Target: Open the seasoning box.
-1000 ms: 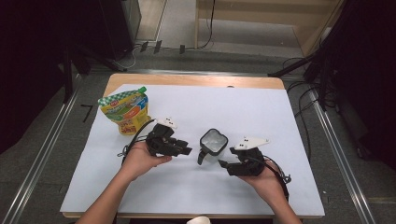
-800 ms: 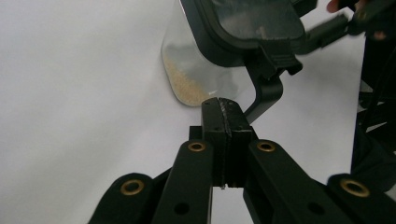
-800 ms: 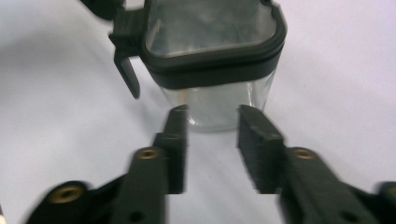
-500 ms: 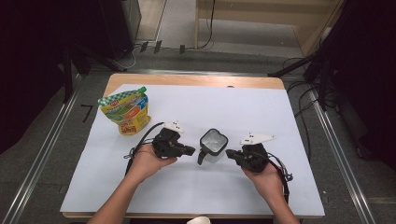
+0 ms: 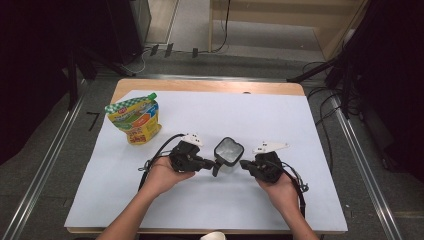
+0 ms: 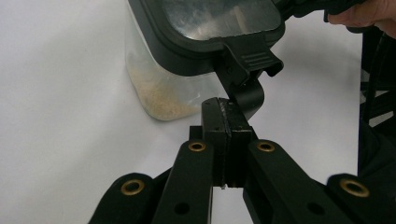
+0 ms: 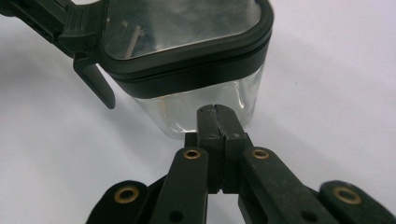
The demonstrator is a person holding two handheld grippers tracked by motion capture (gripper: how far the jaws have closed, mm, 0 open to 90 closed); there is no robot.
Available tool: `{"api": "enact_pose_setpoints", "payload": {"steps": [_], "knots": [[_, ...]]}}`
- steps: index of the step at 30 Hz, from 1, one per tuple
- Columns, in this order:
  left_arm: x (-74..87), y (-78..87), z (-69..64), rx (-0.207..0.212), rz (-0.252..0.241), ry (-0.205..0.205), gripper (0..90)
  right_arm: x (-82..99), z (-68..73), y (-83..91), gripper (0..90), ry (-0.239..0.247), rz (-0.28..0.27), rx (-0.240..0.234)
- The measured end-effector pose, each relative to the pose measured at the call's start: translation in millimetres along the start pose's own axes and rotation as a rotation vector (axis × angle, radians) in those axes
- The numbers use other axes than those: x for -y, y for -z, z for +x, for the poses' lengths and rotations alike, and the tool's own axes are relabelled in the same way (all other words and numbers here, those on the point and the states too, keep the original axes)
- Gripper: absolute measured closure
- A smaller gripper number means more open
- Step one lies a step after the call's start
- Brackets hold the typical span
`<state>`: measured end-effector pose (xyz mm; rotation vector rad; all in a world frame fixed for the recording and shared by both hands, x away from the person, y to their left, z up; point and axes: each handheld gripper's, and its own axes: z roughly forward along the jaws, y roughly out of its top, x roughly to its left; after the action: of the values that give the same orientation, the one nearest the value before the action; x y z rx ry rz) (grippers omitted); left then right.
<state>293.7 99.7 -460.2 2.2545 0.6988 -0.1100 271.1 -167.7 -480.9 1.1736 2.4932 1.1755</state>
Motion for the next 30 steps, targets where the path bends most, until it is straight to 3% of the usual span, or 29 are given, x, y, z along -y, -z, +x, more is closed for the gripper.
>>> {"api": "enact_pose_setpoints", "payload": {"steps": [12,21,30], "knots": [[-0.9,-4.4,-8.4,-0.005,-0.021,-0.010,90.0,-3.4,-4.4,-8.5,90.0,-0.015,-0.008,0.004],[-2.2,-10.5,-14.7,0.002,-0.038,-0.001,90.0,-4.6,-5.4,-11.4,90.0,-0.022,-0.020,0.023],[-5.1,-20.5,-24.5,0.015,-0.033,-0.019,90.0,-5.1,-5.2,-15.1,90.0,-0.021,-0.022,0.054]]}}
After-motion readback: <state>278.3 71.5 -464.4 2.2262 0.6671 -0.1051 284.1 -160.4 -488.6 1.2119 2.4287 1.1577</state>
